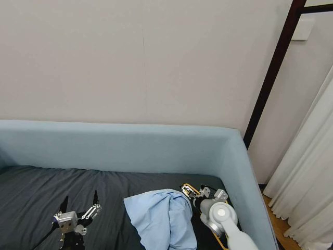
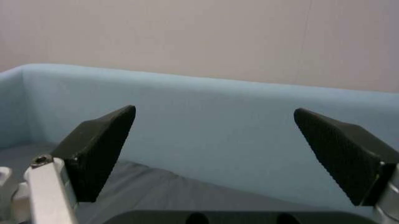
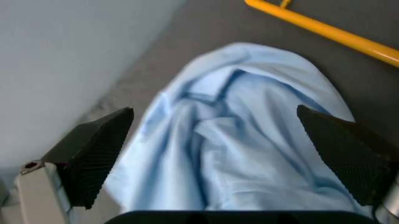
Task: Pick up the clothes from the sofa and hang them on the clothes hanger.
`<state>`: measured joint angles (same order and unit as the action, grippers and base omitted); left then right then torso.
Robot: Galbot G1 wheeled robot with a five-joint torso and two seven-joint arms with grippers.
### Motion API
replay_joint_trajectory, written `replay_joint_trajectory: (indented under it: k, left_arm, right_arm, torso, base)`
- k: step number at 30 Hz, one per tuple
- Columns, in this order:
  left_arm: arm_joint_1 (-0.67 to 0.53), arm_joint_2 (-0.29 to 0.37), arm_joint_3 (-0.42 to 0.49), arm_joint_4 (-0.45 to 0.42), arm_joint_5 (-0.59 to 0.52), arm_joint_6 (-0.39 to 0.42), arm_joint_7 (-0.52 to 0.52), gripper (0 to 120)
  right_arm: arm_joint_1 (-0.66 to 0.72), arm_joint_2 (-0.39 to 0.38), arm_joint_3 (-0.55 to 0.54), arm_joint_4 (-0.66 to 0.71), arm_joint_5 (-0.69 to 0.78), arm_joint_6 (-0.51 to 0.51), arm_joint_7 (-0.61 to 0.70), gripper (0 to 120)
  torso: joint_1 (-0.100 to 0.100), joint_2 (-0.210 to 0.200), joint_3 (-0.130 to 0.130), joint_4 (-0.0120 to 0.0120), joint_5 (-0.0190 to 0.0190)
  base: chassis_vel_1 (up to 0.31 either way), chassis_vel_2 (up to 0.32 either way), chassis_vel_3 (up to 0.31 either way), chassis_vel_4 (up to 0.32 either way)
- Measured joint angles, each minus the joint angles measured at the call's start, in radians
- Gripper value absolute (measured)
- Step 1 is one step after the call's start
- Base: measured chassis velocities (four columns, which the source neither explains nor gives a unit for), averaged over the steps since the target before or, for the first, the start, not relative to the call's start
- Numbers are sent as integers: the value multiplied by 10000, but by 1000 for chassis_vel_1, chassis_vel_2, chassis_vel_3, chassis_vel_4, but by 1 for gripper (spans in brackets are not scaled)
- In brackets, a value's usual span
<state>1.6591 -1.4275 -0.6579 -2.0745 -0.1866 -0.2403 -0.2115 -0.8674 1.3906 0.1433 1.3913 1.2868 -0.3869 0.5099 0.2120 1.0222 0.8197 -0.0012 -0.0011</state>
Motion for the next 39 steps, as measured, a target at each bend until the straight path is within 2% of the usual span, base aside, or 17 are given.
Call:
replay_joint_trajectory:
  k: [3,10,13,14,18,19,23,25,30,32,36,39]
  left_arm:
    - [90,0,-122,-79,20,-61,-89,100]
    - [138,-18,-174,-100,41,-161,-177,100]
    - [136,-53,-112,-99,72,-204,-198,100]
    - [136,-53,-112,-99,72,-204,-198,100]
    - [93,-75,1,-71,109,-217,-218,100]
    - [93,-75,1,-71,109,-217,-218,100]
    - [37,-96,98,-10,181,-218,-280,100]
    - [28,-103,117,0,195,-217,-296,100]
    - [6,-140,185,22,240,-217,-338,100]
    - [2,-145,189,21,243,-217,-339,100]
    - [-8,-159,216,21,246,-217,-342,100]
    - [-17,-167,235,21,250,-217,-342,100]
  right_arm:
    - [72,293,-276,-902,-1307,15,-372,100]
    - [-142,443,-477,-1156,-2312,66,-531,96]
    - [-356,411,-521,-920,-2466,97,-528,85]
    - [-356,411,-521,-920,-2466,97,-528,85]
    - [-663,229,-568,-477,-2558,105,-535,65]
    - [-663,229,-568,-477,-2558,105,-535,65]
    - [-844,89,-567,-221,-2669,243,-722,47]
    - [-885,51,-568,-158,-2698,298,-798,43]
    - [-1069,-99,-591,212,-2895,573,-1054,22]
    - [-1104,-128,-604,302,-2939,624,-1070,19]
    - [-1215,-271,-647,757,-3054,889,-1145,2]
    - [-1282,-452,-715,1091,-3216,1190,-1244,0]
  torso:
    - [0,0,0,-2,1]
    - [0,0,-2,-2,1]
    - [0,1,-2,-2,2]
    - [0,1,-2,-2,2]
    - [-1,2,-2,-2,3]
    - [-1,2,-2,-2,3]
    - [0,2,-2,-2,4]
    - [-1,2,-2,-2,3]
    - [-1,2,-1,-1,4]
    - [0,1,-1,-1,4]
    - [0,2,-2,0,4]
    - [0,1,-2,0,4]
  base:
    - [0,0,0,0]
    - [0,0,0,0]
    - [0,0,0,0]
    - [0,0,0,0]
    - [0,0,0,0]
    - [0,0,0,0]
    - [0,0,0,0]
    - [0,0,0,0]
    - [0,0,0,0]
    - [0,0,0,0]
    - [0,0,0,0]
    - [0,0,0,0]
